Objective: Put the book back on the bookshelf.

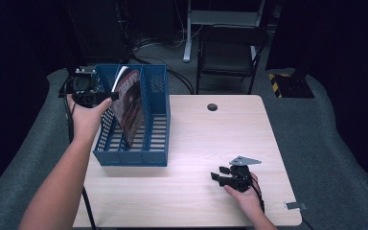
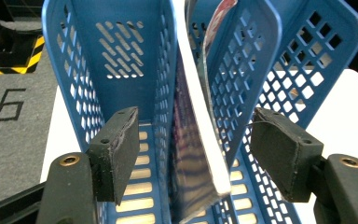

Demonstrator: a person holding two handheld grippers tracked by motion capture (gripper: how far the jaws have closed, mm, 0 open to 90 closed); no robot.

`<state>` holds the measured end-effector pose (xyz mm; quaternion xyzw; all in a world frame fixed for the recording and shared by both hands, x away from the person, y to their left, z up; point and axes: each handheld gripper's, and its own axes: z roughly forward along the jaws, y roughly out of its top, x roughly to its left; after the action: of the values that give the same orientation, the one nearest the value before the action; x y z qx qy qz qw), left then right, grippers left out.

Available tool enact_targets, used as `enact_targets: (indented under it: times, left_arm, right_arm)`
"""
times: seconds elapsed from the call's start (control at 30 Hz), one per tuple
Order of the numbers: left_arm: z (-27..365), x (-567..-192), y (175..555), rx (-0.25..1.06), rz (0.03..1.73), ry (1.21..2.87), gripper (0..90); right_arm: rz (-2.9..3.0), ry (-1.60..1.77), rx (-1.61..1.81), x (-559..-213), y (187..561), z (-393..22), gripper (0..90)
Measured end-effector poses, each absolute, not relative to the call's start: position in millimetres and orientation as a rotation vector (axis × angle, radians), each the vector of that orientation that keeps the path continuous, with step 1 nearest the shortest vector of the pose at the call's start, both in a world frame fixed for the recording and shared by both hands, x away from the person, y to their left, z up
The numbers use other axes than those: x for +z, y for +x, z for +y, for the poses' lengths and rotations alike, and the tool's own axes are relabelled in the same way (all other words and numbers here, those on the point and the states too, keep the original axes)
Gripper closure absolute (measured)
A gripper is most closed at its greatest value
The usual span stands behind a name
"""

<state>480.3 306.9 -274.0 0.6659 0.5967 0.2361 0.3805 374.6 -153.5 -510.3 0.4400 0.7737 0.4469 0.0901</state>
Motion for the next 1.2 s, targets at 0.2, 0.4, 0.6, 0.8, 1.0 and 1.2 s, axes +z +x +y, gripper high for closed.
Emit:
enact_targets:
  times: [0.2, 0.4, 0.6, 0.8, 1.0, 1.2]
  left_arm:
    - [304.3, -267.6, 473.9, 0.603, 1.487, 1.713, 33.5]
    - [303.7, -262.1, 465.7, 0.591, 1.443, 1.724, 33.3]
    - [301.0, -257.5, 456.3, 0.583, 1.403, 1.751, 33.3]
    - [297.6, -250.4, 447.0, 0.571, 1.357, 1.788, 33.3]
    - [292.8, -242.3, 437.7, 0.562, 1.319, 1.790, 33.4]
    - [288.2, -235.1, 428.0, 0.549, 1.261, 1.831, 33.5]
  right_arm:
    - [2.299, 1.292, 1.333, -509.9, 374.8, -154.4, 47.8]
    - [2.295, 1.303, 1.334, -509.4, 374.5, -155.0, 47.7]
    - [2.296, 1.313, 1.341, -510.4, 375.1, -156.3, 47.3]
    - [2.291, 1.312, 1.350, -509.4, 374.4, -157.8, 47.3]
    - [2.265, 1.327, 1.361, -507.7, 373.2, -162.2, 47.3]
    - [2.254, 1.326, 1.354, -506.9, 373.9, -165.0, 47.2]
